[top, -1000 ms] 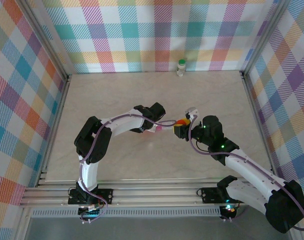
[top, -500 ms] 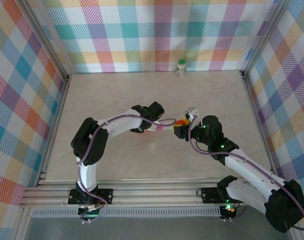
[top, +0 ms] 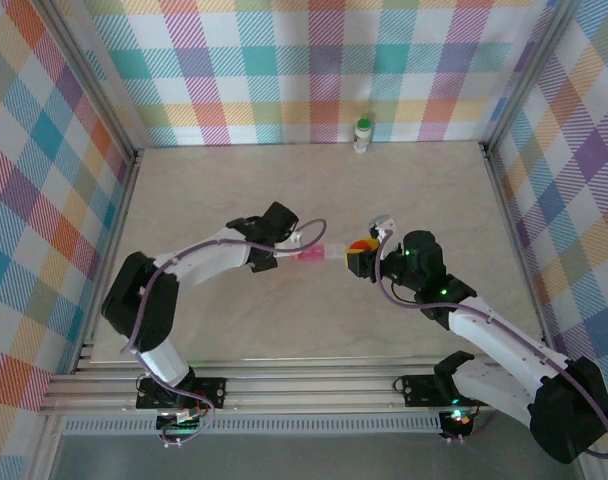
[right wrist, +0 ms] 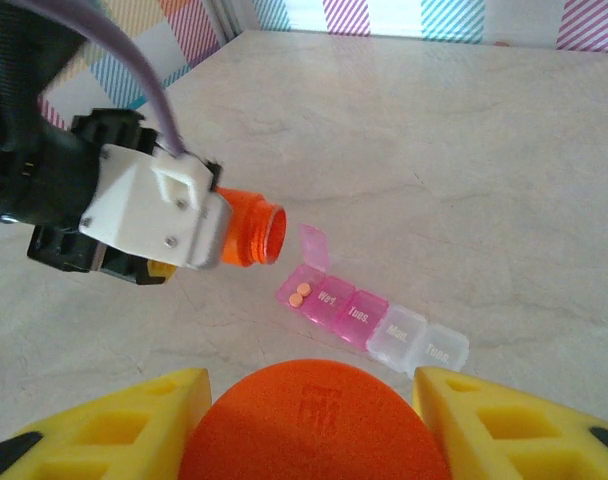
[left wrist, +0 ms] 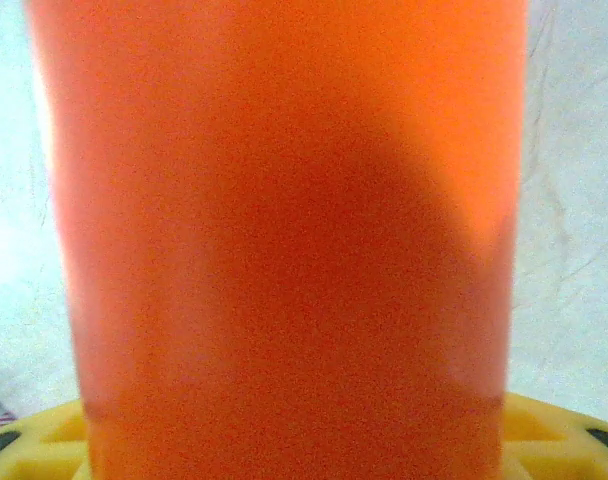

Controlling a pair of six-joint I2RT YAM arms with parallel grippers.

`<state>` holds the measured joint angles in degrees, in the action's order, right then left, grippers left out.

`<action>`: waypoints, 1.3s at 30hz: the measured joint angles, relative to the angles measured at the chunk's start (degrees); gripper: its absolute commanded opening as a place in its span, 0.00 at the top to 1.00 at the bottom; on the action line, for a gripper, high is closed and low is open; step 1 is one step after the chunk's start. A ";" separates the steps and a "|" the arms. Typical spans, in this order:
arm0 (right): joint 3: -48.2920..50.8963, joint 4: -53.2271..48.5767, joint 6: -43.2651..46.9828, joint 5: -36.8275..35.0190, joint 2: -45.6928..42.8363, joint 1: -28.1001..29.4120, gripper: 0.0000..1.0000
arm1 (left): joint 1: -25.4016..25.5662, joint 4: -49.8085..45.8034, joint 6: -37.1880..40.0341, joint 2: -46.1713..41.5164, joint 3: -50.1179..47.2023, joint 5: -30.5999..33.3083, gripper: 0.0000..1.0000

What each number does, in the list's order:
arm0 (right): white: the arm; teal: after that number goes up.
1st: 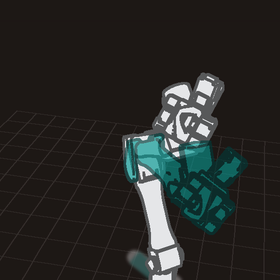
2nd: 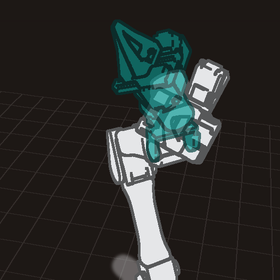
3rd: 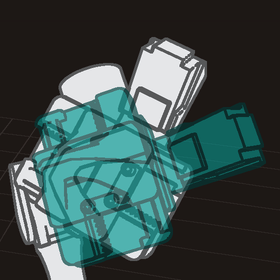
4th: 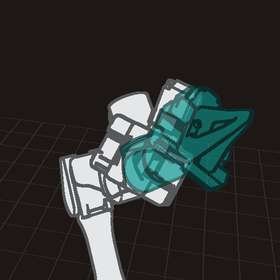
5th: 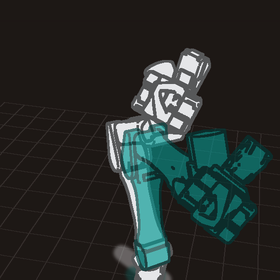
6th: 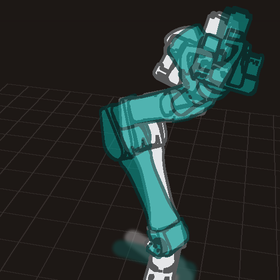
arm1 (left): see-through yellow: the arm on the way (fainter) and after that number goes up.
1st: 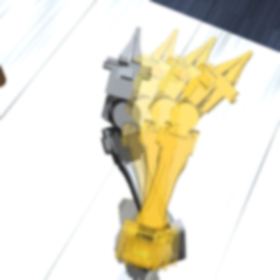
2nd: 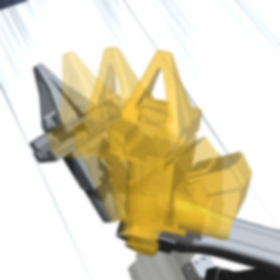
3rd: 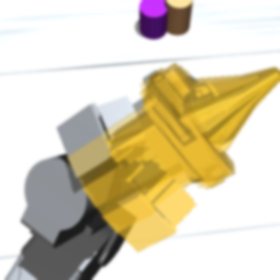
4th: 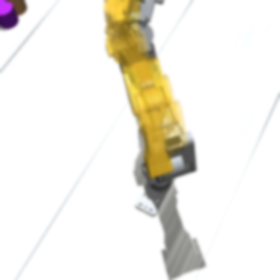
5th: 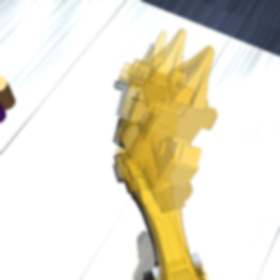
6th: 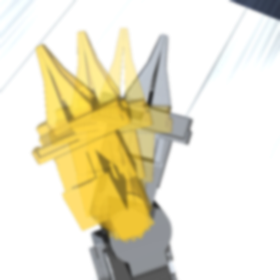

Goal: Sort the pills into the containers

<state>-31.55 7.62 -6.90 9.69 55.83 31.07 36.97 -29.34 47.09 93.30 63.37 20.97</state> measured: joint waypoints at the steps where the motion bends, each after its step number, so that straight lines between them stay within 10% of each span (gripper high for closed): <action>1: 0.00 0.02 0.00 0.00 0.00 0.00 1.00 | -0.02 2.82 -1.77 -2.80 -2.67 -1.22 1.00; 10: 0.00 0.15 0.00 -0.04 2.91 0.00 1.00 | -2.82 40.52 -23.65 -53.75 -36.28 -7.43 1.00; 14: -0.04 0.15 0.02 -0.02 5.55 0.00 1.00 | -5.29 46.14 -28.35 -60.43 -38.86 -7.89 1.00; 25: -0.07 0.11 0.24 -0.33 6.25 0.00 1.00 | -5.79 35.93 -27.02 -39.12 -25.73 -11.19 1.00; 39: -0.07 0.09 0.26 -2.21 6.05 0.00 1.00 | -3.34 7.98 0.07 -3.43 -5.29 -7.78 1.00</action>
<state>-31.62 7.70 -6.63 7.49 61.89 31.07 33.63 -21.37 47.16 89.86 58.08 13.19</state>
